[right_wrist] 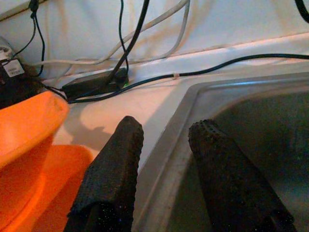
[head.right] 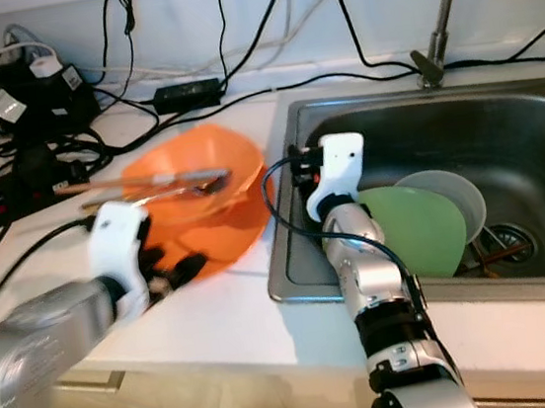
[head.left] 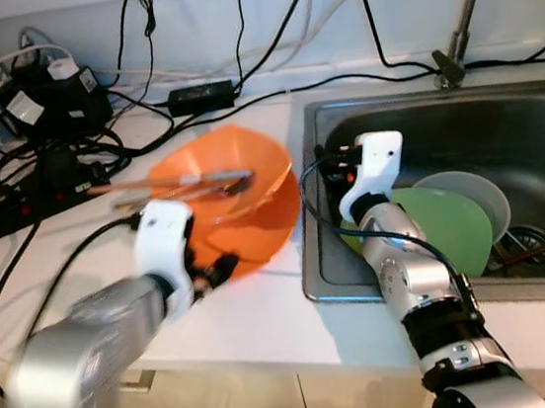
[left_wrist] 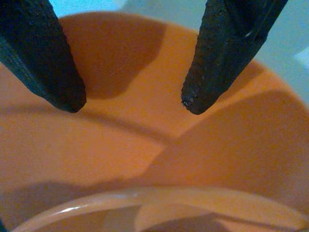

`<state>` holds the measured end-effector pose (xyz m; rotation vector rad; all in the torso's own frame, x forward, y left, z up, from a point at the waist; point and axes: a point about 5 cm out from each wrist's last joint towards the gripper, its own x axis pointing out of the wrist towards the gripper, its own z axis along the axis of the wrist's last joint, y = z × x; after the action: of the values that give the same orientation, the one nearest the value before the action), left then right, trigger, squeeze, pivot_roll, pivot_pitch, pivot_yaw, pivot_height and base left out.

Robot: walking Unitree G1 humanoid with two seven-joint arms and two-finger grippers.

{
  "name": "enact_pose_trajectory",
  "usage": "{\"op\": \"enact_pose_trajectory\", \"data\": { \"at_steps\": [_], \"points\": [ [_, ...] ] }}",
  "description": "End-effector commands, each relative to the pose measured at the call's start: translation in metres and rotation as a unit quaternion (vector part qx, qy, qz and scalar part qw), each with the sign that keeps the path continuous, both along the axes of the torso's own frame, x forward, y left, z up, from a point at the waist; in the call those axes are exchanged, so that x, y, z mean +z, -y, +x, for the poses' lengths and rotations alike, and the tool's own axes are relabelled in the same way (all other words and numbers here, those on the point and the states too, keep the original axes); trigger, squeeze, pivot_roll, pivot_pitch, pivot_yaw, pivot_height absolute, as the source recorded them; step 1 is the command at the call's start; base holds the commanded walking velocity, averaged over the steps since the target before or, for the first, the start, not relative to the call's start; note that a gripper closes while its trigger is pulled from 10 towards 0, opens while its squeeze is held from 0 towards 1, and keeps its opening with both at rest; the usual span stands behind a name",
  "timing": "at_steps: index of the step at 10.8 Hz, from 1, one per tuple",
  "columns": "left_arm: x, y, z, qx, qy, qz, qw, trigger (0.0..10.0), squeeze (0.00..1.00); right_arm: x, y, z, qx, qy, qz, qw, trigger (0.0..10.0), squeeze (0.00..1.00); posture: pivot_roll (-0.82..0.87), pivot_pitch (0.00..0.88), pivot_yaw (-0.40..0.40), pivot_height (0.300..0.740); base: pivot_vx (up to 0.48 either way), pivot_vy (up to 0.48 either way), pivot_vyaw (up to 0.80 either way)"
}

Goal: Kitchen organization

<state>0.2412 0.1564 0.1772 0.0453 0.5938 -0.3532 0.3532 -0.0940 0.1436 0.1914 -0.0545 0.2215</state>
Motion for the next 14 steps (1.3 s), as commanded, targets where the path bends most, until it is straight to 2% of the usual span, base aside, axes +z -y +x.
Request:
{"op": "enact_pose_trajectory", "data": {
  "at_steps": [1,3,4,6,7,8,10,11,12,14],
  "points": [
    [-0.001,-0.003,-0.009,-0.002,-0.02,0.005,1.0,10.0,0.0,0.0,-0.004,0.001,0.009,-0.001,0.002,1.0,10.0,0.0,0.22,0.0,0.117,0.74,0.0,0.0,0.0],
    [0.006,0.0,-0.019,-0.02,-0.009,0.011,1.0,10.0,0.0,-0.002,-0.003,0.001,0.007,-0.003,0.002,1.0,10.0,0.0,0.24,0.0,0.119,0.74,0.0,0.0,0.0],
    [0.011,0.0,-0.018,-0.018,0.007,0.019,1.0,10.0,0.0,-0.002,-0.004,0.001,0.008,-0.003,0.002,1.0,10.0,0.0,0.25,0.0,0.117,0.74,0.0,0.0,0.0],
    [0.024,0.001,-0.01,-0.003,0.076,0.028,0.997,10.0,0.0,0.0,-0.004,0.003,0.009,-0.002,0.003,1.0,10.0,0.0,0.26,0.0,0.101,0.74,0.0,0.0,0.0],
    [0.026,-0.005,-0.01,0.023,0.093,0.044,0.994,10.0,0.0,0.001,-0.004,0.004,0.01,-0.002,0.002,1.0,10.0,0.0,0.26,0.0,0.088,0.74,0.0,0.0,0.0],
    [0.026,-0.008,-0.011,0.033,0.097,0.048,0.994,10.0,0.0,0.001,-0.003,0.005,0.01,-0.002,0.001,1.0,10.0,0.0,0.27,0.0,0.081,0.74,0.0,0.0,0.0],
    [0.019,-0.024,-0.017,0.069,0.093,0.089,0.989,10.0,0.0,0.002,-0.005,0.007,0.021,-0.004,-0.003,1.0,10.0,0.0,0.3,0.0,0.055,0.74,0.0,0.0,0.0],
    [0.015,-0.036,-0.02,0.092,0.09,0.122,0.984,10.0,0.0,0.003,-0.008,0.009,0.027,-0.003,-0.004,1.0,10.0,0.0,0.31,0.0,0.043,0.74,0.0,0.0,0.0],
    [0.016,-0.057,-0.021,0.142,0.095,0.176,0.97,10.0,0.0,0.005,-0.012,0.01,0.035,-0.001,-0.003,0.999,10.0,0.0,0.31,0.0,0.031,0.74,0.0,0.0,0.0],
    [0.021,-0.074,-0.02,0.199,0.115,0.222,0.948,10.0,0.0,0.005,-0.012,0.011,0.039,-0.001,-0.004,0.999,10.0,0.0,0.31,0.0,0.022,0.74,0.0,0.0,0.0]
  ]
}}
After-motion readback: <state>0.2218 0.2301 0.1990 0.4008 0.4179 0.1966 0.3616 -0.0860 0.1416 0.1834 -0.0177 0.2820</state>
